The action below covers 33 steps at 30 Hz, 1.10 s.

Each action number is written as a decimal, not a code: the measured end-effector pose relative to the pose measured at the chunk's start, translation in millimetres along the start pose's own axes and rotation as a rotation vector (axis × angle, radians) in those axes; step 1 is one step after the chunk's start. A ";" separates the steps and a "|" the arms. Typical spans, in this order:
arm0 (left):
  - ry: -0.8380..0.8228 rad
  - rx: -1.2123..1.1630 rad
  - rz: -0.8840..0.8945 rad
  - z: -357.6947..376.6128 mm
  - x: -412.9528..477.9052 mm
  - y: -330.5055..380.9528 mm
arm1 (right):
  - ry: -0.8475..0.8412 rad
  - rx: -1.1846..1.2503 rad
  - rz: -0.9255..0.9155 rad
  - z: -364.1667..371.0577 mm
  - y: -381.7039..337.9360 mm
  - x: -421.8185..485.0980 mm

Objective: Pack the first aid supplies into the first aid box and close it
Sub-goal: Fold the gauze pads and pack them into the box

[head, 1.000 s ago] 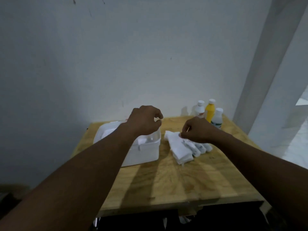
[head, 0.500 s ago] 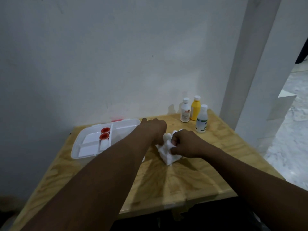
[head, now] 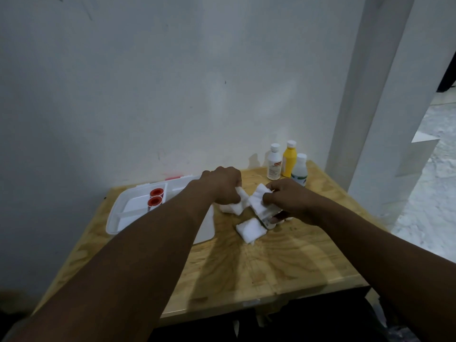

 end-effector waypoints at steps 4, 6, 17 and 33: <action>0.055 -0.083 0.016 -11.2 -1.8 -3.0 | -0.032 0.129 0.044 3.8 -2.4 -3.8; 0.082 -0.132 0.022 -18.2 -3.5 -6.5 | -0.033 0.160 0.041 3.7 -5.4 -3.9; 0.313 -0.459 -0.058 -81.5 -39.5 -64.6 | 0.003 0.244 -0.044 11.1 -49.4 8.2; 0.469 -0.715 -0.345 -89.5 -145.6 -235.9 | -0.013 -0.170 -0.470 167.5 -192.3 -6.2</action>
Point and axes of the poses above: each hand's wrist, its own x-axis towards the middle knuckle, its own z-axis out of the palm, y = z × x, the point moved 10 cm from there along x, towards the middle knuckle, and after that the axes turned 3 degrees about -x, right-handed, at the moved point
